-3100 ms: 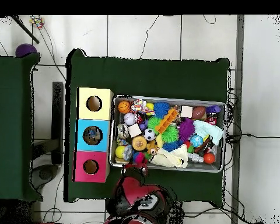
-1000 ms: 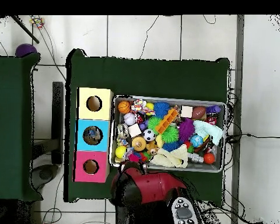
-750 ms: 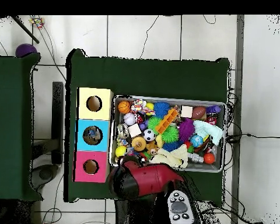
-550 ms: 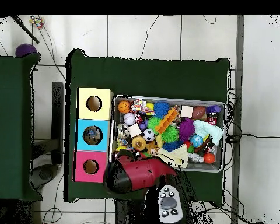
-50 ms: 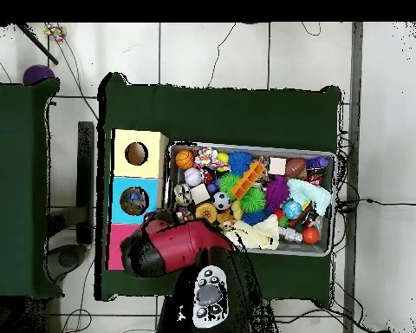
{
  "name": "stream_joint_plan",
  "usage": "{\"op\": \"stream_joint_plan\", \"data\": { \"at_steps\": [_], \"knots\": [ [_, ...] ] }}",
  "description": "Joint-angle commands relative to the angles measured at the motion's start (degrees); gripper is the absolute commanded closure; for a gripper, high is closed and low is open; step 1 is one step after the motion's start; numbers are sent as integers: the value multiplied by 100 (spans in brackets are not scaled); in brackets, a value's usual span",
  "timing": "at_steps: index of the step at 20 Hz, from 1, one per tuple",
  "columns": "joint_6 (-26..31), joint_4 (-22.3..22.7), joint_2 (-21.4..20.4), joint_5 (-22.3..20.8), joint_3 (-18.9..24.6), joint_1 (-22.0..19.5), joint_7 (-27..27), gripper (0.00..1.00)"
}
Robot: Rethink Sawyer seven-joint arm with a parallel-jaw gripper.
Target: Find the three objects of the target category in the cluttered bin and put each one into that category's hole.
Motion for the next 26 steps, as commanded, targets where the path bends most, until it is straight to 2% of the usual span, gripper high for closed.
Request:
{"op": "stream_joint_plan", "data": {
  "at_steps": [1, 8, 13, 15, 20, 26],
  "knots": [
    [145, -586, 493, 199, 251, -187, 613, 0],
    [-422, -190, 526, -342, 632, -1157, 182, 0],
    [-585, -92, 483, -764, 512, -1815, 22, 0],
    [-673, -113, 522, -887, 294, -1934, 98, 0],
    [-1131, -48, 714, -1070, -353, -1835, 485, 0],
    [-1719, 477, 704, -1089, -967, -1377, 777, 0]
  ]
}}
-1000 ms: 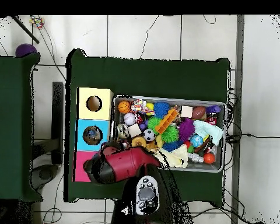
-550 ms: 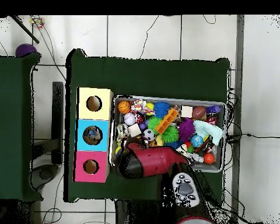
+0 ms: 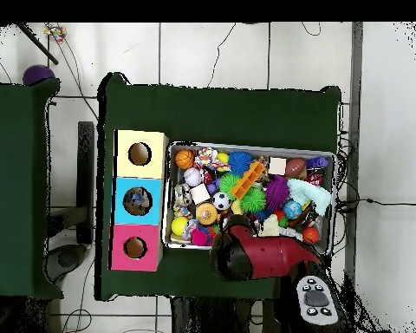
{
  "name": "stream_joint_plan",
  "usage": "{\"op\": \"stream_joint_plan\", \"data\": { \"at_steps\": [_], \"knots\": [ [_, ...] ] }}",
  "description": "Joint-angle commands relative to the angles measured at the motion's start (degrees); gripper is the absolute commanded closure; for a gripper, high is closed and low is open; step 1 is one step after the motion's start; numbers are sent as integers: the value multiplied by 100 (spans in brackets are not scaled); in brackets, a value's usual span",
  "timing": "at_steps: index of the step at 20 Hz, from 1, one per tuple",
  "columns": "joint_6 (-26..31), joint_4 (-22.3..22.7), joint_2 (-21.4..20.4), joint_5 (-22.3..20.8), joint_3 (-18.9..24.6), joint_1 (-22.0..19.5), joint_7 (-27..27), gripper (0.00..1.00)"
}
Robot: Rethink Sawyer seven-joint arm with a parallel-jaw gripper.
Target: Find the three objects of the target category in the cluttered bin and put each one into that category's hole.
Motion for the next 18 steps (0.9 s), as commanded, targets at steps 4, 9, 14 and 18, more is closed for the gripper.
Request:
{"op": "stream_joint_plan", "data": {
  "at_steps": [4, 9, 14, 18],
  "knots": [
    [-1073, 722, 290, -128, -699, 674, 898, 0],
    [-1292, 1029, 259, 61, -822, 1002, 983, 0],
    [-1363, 1293, 150, 142, -861, 1207, 1008, 0],
    [-1317, 1370, 74, 176, -842, 1306, 990, 0]
  ]
}}
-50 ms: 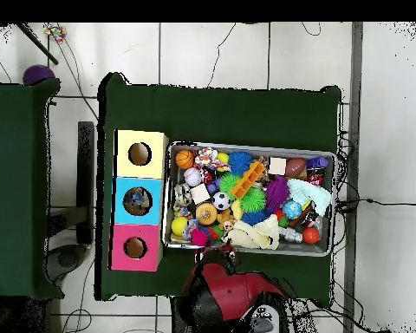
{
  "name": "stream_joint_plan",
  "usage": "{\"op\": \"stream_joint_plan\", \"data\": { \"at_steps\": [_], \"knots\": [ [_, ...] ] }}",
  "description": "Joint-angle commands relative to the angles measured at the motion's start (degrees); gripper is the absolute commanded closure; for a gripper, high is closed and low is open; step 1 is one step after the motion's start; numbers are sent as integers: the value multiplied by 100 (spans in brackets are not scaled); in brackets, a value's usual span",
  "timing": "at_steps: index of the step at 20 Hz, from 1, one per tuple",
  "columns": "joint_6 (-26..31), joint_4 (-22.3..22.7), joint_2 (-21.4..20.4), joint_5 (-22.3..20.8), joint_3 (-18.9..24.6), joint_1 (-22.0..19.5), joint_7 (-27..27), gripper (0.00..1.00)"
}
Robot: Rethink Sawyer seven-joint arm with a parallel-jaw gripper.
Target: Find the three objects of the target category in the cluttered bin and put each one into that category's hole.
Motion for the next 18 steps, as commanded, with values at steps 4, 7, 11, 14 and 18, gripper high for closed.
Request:
{"op": "stream_joint_plan", "data": {
  "at_steps": [4, 7, 11, 14, 18],
  "knots": [
    [-444, 432, 106, 132, -50, 135, 971, 0],
    [-551, 322, 279, 97, -90, 93, 905, 0],
    [-638, 288, 318, 185, -3, 136, 932, 0],
    [-471, 381, 135, 213, 443, -41, 1030, 0],
    [-108, 371, -61, 389, 704, -149, 1085, 0]
  ]
}}
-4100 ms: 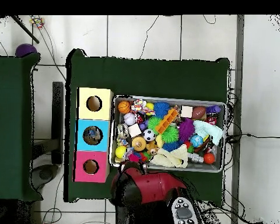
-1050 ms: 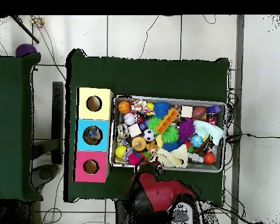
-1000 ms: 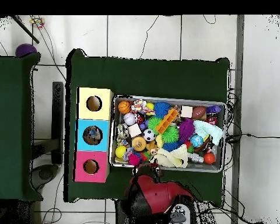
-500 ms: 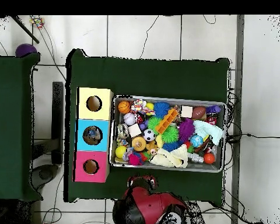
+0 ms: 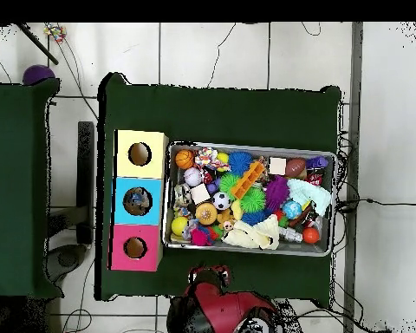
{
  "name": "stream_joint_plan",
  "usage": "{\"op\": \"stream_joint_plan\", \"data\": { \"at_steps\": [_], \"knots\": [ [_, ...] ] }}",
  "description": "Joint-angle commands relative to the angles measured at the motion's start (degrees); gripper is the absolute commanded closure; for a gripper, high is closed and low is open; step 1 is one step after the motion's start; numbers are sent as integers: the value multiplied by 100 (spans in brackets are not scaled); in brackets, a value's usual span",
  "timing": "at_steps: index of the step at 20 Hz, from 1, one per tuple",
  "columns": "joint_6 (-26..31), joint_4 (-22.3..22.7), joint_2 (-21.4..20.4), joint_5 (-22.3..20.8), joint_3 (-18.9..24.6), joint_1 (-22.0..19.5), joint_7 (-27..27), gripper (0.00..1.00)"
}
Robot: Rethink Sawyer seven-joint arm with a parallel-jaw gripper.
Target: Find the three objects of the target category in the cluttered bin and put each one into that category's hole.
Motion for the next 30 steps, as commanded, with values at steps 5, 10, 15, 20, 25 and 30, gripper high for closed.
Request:
{"op": "stream_joint_plan", "data": {
  "at_steps": [5, 10, 15, 20, 25, 30],
  "knots": [
    [422, -343, -209, 631, 941, -397, 1040, 0],
    [581, -648, -81, 869, 915, -486, 912, 0],
    [629, -734, -30, 972, 929, -565, 809, 0],
    [649, -756, -11, 1074, 1003, -600, 788, 0],
    [553, -664, 57, 1351, 1009, -390, 938, 0],
    [508, -554, 58, 1775, 988, 94, 1100, 0]
  ]
}}
